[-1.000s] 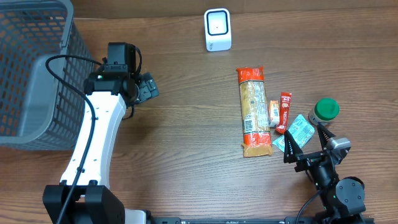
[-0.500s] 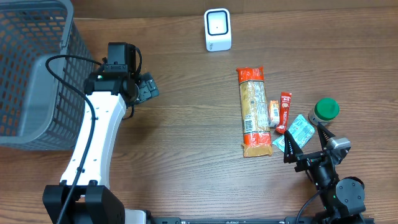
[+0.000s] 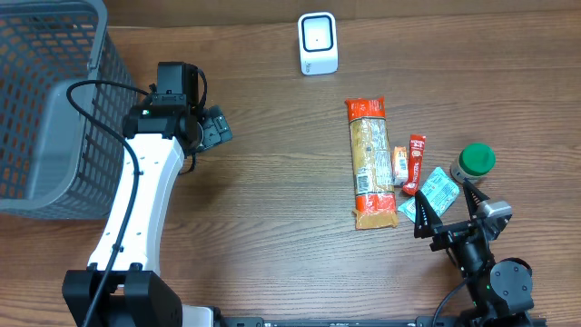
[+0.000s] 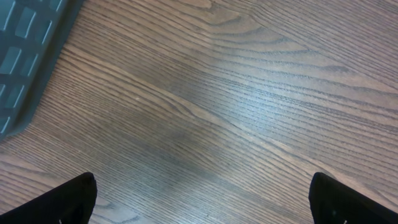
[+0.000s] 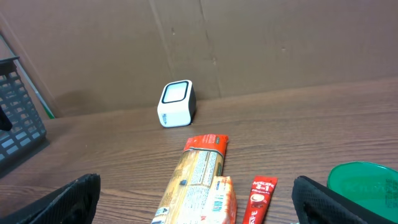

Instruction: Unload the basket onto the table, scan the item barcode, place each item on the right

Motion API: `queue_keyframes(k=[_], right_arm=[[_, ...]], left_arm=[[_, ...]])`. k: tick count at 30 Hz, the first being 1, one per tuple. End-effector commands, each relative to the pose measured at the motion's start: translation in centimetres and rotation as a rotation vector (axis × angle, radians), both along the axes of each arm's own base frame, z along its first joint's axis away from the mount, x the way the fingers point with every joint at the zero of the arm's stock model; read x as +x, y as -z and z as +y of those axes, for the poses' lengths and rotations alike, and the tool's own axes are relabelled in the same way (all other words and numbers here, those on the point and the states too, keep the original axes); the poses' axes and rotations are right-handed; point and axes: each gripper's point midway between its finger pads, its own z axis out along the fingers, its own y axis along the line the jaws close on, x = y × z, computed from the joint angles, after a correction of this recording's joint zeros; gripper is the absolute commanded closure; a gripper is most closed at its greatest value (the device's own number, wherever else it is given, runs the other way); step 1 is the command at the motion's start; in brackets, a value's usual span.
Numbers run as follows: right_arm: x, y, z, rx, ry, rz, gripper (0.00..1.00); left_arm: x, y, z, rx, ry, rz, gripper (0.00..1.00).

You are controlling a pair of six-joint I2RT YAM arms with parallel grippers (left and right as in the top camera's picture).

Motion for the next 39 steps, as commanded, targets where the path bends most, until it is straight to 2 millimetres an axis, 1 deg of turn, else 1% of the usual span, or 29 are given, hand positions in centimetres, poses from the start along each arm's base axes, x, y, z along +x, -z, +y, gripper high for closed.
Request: queue_keyframes(k=[1, 14, 17, 19, 22, 25, 29, 32, 36, 39], right_arm=[[0.0, 0.2, 0.0, -0.007, -0.003, -0.004, 0.00], [0.0, 0.2, 0.0, -0.006, -0.003, -0.004, 0.00], [0.0, 0.2, 0.0, -0.006, -0.003, -0.004, 0.00], [0.0, 0.2, 0.0, -0.007, -0.003, -0.004, 0.00], [0.0, 0.2, 0.0, -0.006, -0.003, -0.004, 0.00], [0.0, 0.2, 0.0, -0.006, -0.003, -0.004, 0.00], [0.0, 0.2, 0.0, -0.006, -0.003, -0.004, 0.00], [0.0, 0.2, 0.0, -0.006, -0.003, -0.004, 0.00], [0.0, 0.2, 0.0, -0.006, -0.003, -0.004, 0.00], [0.0, 0.2, 0.0, -0.007, -0.003, -0.004, 0.00]], left_arm=[[0.1, 0.1, 0.2, 0.013, 0.006, 0.004, 0.00], [0.1, 0.0, 0.2, 0.013, 0.007, 0.003, 0.00], [-0.1, -1.0, 0.1, 0.012, 0.008, -0.025, 0.00], [-0.3, -2.0, 0.1, 0.012, 0.008, -0.057, 0.00], [-0.9, -4.6, 0.1, 0.011, 0.007, -0.132, 0.00], [-2.0, -8.1, 0.2, 0.009, 0.006, -0.239, 0.00], [-4.6, -13.3, 0.2, 0.006, 0.005, -0.407, 0.00], [-7.4, -17.3, 0.3, 0.003, 0.004, -0.546, 0.00], [-10.5, -20.7, 0.3, 0.001, 0.003, -0.679, 0.00], [-12.5, -22.4, 0.4, 0.000, 0.002, -0.753, 0.00]])
